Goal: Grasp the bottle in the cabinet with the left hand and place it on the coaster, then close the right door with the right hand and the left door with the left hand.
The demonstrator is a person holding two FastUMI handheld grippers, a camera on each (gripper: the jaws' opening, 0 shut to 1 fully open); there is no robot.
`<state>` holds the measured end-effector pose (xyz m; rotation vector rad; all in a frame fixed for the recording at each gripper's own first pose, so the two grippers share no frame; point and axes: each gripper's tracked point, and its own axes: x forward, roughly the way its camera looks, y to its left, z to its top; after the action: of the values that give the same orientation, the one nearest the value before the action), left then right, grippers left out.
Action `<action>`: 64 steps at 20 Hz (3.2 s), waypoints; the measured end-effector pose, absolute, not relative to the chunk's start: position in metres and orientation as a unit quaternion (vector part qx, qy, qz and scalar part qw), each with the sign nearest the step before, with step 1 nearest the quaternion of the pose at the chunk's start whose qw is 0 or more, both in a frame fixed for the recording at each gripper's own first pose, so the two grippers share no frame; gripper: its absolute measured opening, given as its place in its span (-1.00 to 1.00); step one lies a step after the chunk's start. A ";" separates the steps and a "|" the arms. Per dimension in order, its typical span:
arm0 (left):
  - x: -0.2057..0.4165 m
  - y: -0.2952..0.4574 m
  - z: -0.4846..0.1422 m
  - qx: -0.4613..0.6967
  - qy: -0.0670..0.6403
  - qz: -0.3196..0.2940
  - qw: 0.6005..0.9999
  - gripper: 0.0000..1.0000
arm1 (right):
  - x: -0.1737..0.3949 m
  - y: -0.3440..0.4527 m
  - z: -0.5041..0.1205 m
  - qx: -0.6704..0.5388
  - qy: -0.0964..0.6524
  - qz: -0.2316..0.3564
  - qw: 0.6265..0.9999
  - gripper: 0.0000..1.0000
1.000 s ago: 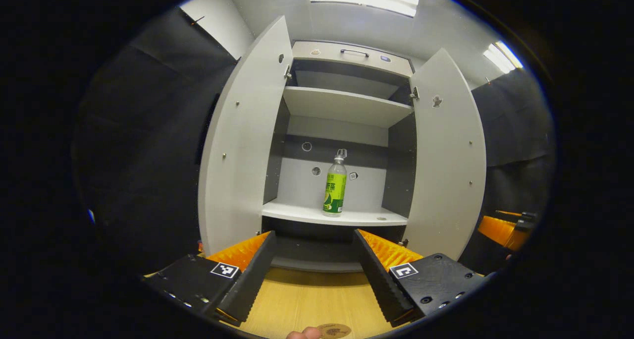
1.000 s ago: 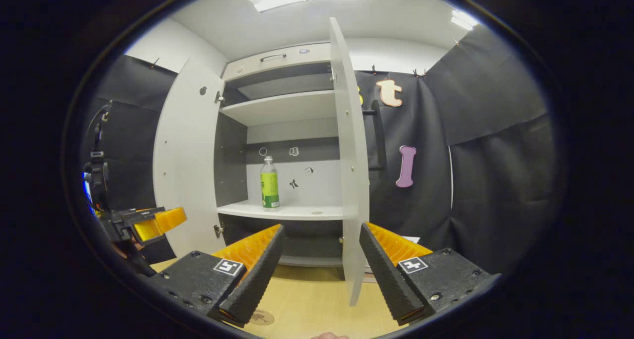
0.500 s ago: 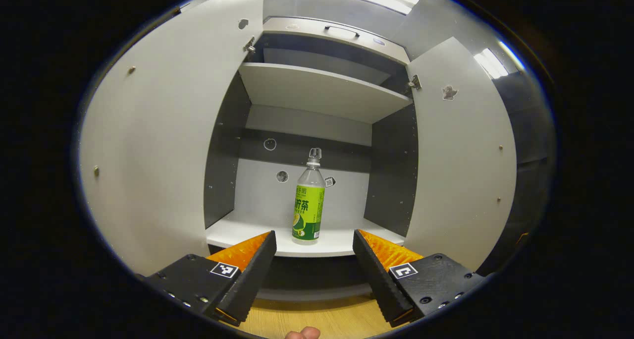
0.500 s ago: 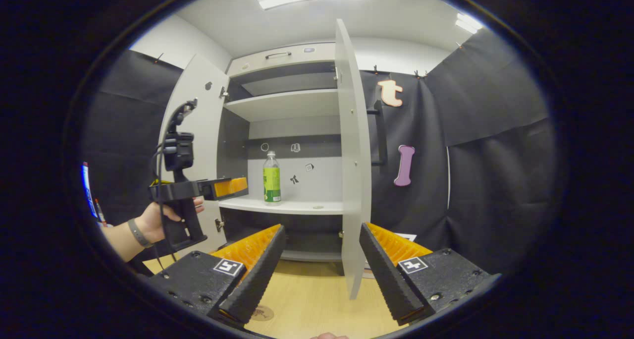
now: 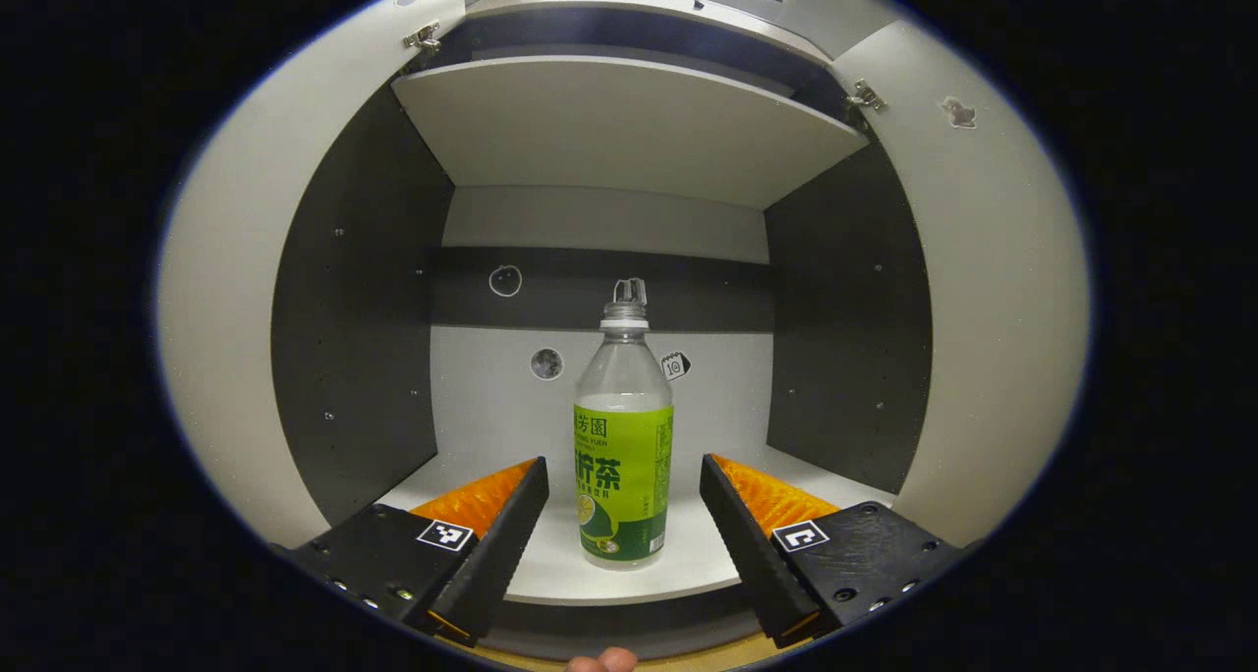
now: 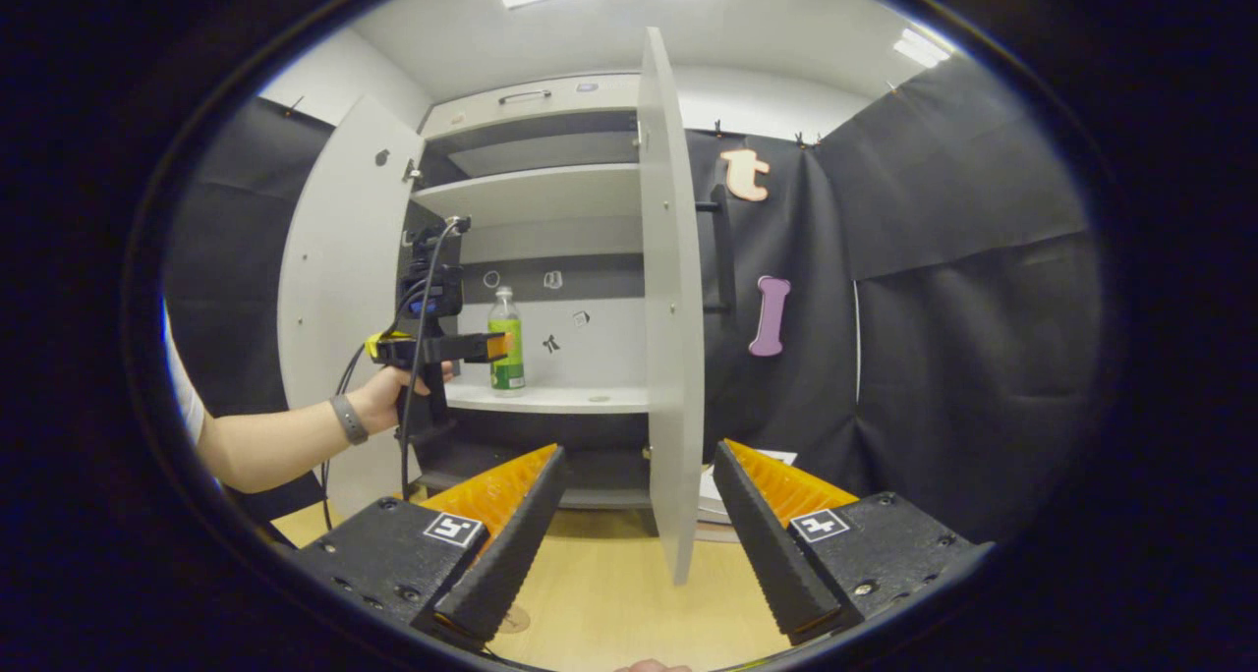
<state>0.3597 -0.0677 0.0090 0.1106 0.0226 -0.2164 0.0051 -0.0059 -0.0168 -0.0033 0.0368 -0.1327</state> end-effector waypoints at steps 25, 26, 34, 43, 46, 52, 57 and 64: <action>0.322 -0.071 0.042 0.060 -0.004 -0.112 0.992 0.41 | 0.008 -0.004 -0.017 0.009 0.024 -0.032 0.999 0.98; 0.310 -0.071 0.041 0.058 -0.003 -0.114 0.992 0.41 | 0.007 -0.002 -0.017 0.010 0.023 -0.023 0.999 0.97; 0.212 -0.063 0.015 0.070 -0.009 -0.106 0.992 0.49 | 0.007 0.012 0.000 0.031 0.018 0.045 0.998 0.98; 0.128 -0.066 -0.085 0.067 0.015 -0.089 0.994 0.42 | 0.007 -0.013 0.048 0.019 -0.010 0.035 0.999 0.97; 0.100 -0.080 -0.123 0.080 0.028 -0.106 0.991 0.41 | 0.004 -0.017 0.064 0.018 -0.028 0.029 0.999 0.97; 0.057 -0.091 -0.186 0.104 0.033 -0.098 0.989 0.35 | -0.006 -0.016 0.068 0.015 -0.033 0.013 0.999 0.96; 0.031 -0.089 -0.228 0.089 0.059 -0.089 0.990 0.49 | -0.009 -0.006 0.059 0.001 -0.005 0.014 1.000 0.97; 0.020 -0.062 -0.261 0.078 0.067 -0.055 0.993 0.42 | -0.007 0.007 0.057 -0.016 0.006 0.015 1.000 0.98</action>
<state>0.0197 -0.0622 -0.2609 0.1563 0.1335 -0.1101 -0.0075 0.0074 0.0567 -0.0323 0.0115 0.0307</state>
